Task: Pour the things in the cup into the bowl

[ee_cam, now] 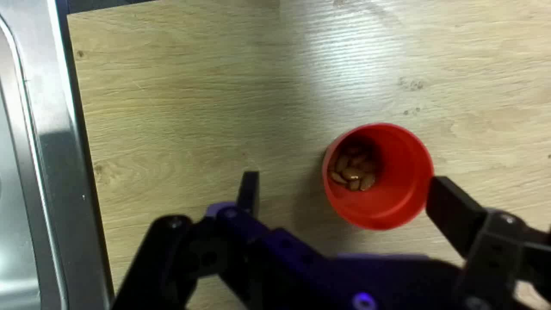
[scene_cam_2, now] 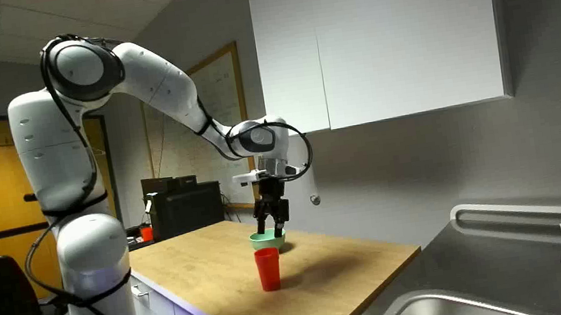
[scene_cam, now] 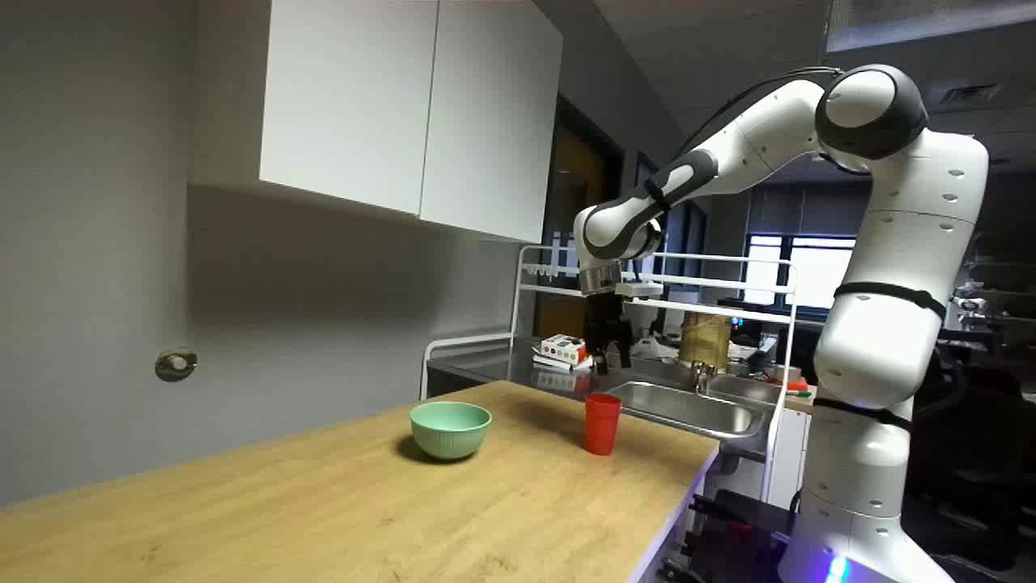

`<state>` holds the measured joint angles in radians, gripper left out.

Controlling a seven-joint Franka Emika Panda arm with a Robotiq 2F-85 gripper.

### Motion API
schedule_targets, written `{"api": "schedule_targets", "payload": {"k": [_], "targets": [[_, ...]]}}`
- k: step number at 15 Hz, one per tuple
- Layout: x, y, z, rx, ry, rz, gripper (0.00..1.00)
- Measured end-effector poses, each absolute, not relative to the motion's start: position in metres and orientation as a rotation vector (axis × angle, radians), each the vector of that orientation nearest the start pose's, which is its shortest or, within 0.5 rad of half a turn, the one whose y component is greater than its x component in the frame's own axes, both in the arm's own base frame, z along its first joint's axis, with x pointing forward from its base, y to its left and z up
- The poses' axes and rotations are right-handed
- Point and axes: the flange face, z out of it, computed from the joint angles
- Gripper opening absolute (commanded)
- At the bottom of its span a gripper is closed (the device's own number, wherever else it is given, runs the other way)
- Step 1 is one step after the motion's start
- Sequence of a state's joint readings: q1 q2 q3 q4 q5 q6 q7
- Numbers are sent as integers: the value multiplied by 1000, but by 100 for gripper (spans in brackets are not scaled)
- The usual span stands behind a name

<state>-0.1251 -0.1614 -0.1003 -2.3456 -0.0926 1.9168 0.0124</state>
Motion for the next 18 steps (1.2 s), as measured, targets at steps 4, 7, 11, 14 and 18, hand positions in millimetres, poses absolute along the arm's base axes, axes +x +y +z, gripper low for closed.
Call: {"api": "schedule_targets", "payload": {"k": [4,7,11,14,18], "targets": [[437,-107,380,-3137,301,422,100],[437,-107,380,-3137,301,421,100],[437,-107,377,-3136,304,432,100],[437,-109,368,-3126,315,462,100],[436,-119,346,-3094,353,534,100]]}}
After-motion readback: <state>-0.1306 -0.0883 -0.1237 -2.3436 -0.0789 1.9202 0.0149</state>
